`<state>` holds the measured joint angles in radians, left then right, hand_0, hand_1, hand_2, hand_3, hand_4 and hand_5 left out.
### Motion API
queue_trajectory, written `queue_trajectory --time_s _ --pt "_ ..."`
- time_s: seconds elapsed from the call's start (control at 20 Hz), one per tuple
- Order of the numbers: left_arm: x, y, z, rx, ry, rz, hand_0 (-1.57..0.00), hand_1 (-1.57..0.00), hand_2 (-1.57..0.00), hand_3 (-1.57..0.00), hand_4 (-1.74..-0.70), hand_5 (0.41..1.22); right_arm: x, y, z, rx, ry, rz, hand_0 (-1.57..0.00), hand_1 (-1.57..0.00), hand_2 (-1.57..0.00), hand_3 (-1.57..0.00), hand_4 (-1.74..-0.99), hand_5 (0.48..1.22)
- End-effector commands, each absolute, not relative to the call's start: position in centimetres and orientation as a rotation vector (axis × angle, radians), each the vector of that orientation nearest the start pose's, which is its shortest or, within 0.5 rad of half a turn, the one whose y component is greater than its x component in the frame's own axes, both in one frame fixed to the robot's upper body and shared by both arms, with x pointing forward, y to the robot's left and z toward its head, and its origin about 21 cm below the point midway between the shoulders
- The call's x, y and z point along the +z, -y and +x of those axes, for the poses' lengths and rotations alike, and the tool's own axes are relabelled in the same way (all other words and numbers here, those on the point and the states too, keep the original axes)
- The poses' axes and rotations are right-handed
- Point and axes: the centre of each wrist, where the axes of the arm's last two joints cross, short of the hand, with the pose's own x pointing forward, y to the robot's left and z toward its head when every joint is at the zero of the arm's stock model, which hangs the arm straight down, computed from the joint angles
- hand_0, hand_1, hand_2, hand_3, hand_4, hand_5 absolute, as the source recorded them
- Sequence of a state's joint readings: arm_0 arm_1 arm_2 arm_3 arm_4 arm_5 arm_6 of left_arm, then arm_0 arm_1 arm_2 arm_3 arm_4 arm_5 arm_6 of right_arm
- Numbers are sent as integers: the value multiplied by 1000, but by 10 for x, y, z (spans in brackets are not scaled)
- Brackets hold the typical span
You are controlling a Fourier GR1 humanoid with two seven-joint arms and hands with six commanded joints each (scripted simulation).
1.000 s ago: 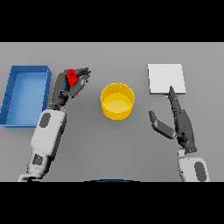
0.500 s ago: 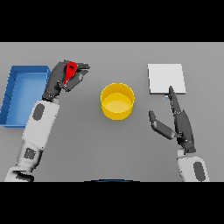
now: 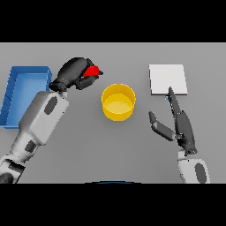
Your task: Pick up the red beaker and tilt it to pour out 1 green nut into yellow bowl. Pick up the yellow bowl and place it on the metallic measuring scale.
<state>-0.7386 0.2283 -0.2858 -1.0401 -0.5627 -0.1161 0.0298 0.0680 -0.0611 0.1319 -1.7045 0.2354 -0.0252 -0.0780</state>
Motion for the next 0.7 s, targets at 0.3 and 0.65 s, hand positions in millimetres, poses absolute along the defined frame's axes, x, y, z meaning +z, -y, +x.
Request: queue_trajectory --time_s 0.3,0.65 --pt "98 -117 403 -1658 1372 735 -1571 -1571 -1571 -1492 -1698 1205 16 216 228 265 1707 -158 1 1 1 1 -1190 675" --pt "115 -90 412 -2068 1230 886 -1571 -1571 -1571 -1350 -1721 1218 11 215 222 214 1685 -97 1 1 1 1 -1212 631"
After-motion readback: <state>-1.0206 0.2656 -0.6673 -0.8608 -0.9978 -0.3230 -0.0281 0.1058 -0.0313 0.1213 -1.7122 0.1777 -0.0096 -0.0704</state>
